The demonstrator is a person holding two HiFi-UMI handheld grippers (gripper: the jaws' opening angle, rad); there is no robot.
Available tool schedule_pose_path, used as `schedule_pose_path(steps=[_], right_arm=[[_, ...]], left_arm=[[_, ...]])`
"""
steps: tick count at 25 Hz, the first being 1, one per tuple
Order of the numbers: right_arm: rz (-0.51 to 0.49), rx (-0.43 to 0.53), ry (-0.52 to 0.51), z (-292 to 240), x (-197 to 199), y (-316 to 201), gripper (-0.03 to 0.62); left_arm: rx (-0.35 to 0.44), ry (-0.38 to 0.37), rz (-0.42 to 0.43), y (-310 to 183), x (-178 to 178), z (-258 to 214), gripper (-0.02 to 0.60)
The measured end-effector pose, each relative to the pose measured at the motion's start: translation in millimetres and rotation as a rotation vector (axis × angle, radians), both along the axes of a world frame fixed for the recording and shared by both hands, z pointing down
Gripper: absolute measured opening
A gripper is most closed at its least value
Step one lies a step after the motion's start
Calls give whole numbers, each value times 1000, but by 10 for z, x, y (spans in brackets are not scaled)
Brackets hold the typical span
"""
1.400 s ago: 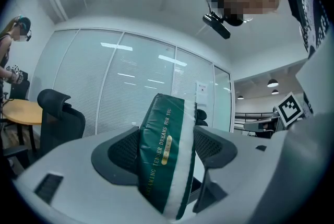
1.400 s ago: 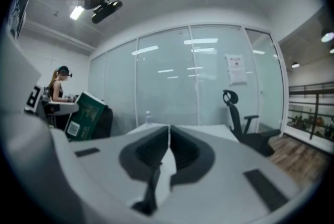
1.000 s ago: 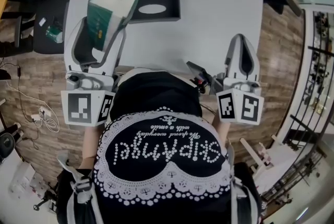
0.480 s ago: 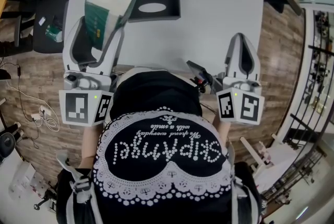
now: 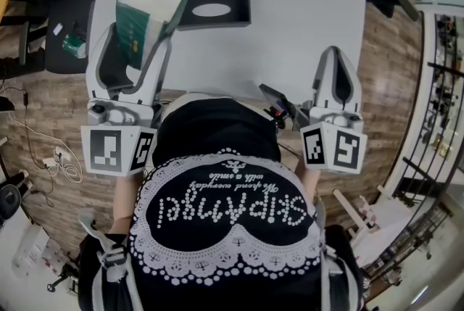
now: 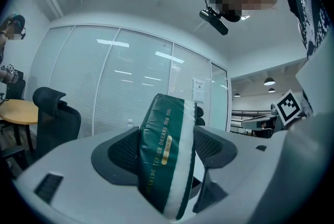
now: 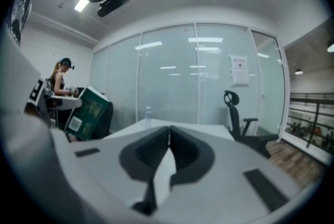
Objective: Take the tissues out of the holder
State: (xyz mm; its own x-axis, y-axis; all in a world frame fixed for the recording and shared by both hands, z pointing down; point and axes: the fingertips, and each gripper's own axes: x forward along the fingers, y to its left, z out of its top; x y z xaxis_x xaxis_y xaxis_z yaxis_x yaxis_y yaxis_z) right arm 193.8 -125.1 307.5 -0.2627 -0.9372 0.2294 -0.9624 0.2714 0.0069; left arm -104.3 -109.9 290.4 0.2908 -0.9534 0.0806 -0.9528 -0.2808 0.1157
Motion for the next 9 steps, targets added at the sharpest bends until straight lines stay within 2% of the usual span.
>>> schedule_pose_path(steps=[9], right_arm=[[6, 3, 0, -11, 5, 20, 32]], left_arm=[[12, 0, -2, 9, -12, -34, 345]])
